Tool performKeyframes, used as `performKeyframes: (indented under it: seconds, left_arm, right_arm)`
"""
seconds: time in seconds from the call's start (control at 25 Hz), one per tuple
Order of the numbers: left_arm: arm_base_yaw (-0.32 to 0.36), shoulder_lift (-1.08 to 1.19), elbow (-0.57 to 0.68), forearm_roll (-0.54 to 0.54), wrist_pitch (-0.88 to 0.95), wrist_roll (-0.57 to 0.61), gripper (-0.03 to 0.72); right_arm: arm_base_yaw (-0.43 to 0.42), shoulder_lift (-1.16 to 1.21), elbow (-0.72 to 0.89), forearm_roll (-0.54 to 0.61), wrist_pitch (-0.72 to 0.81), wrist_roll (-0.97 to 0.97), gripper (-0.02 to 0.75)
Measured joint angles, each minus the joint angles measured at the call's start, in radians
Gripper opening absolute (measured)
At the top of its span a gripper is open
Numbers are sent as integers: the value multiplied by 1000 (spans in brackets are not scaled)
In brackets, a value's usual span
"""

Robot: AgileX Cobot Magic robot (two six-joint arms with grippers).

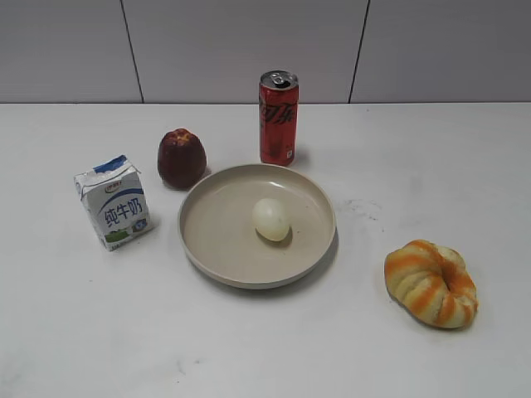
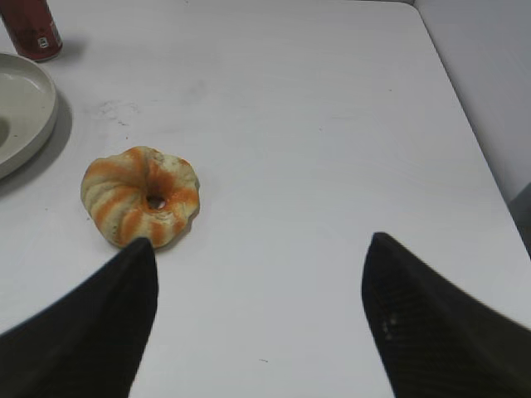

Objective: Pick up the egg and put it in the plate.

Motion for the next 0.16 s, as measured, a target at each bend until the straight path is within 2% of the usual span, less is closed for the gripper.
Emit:
performKeyframes:
  seconds: [0.16]
  left_arm:
    - [0,0,0,0,0,0,239]
  right_arm:
    - [-2,0,0,2,0,0,594]
